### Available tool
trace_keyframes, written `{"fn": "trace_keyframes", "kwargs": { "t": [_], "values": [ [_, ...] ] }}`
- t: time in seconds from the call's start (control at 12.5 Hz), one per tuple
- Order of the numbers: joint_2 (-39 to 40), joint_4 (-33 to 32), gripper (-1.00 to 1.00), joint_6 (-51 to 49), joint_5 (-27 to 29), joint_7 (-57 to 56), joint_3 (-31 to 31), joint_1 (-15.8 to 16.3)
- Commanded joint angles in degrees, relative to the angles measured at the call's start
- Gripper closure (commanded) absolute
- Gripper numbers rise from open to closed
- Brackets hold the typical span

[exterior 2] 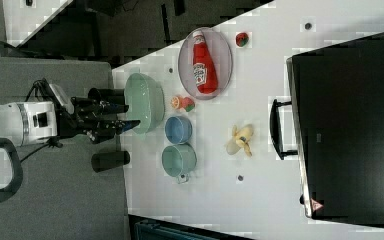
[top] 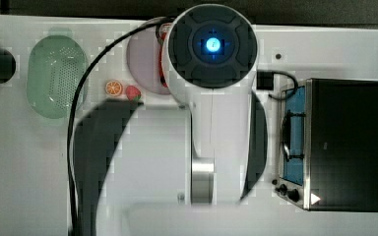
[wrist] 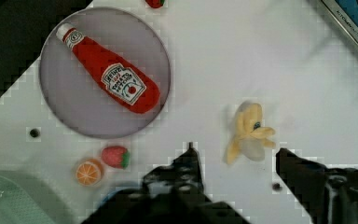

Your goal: Pick banana from table and place on oven.

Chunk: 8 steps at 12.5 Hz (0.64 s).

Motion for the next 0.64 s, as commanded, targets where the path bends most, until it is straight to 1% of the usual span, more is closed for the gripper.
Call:
{"fn": "trace_keyframes", "kwargs": {
  "t": [0.08,0.24,0.48,0.64],
  "values": [
    [-31.55,-17.33,-0.59,-12.93,0.87,4.18,-1.58,-1.43],
    [-31.56,-17.38,-0.99,-12.92,0.87,4.18,-1.58,-1.43],
    [-30.87,-17.9,-1.0,-12.75,0.86,4.18,-1.53,-1.42],
    [-28.71,-19.04,-1.0,-11.42,0.87,4.18,-1.5,-1.42]
  ]
}}
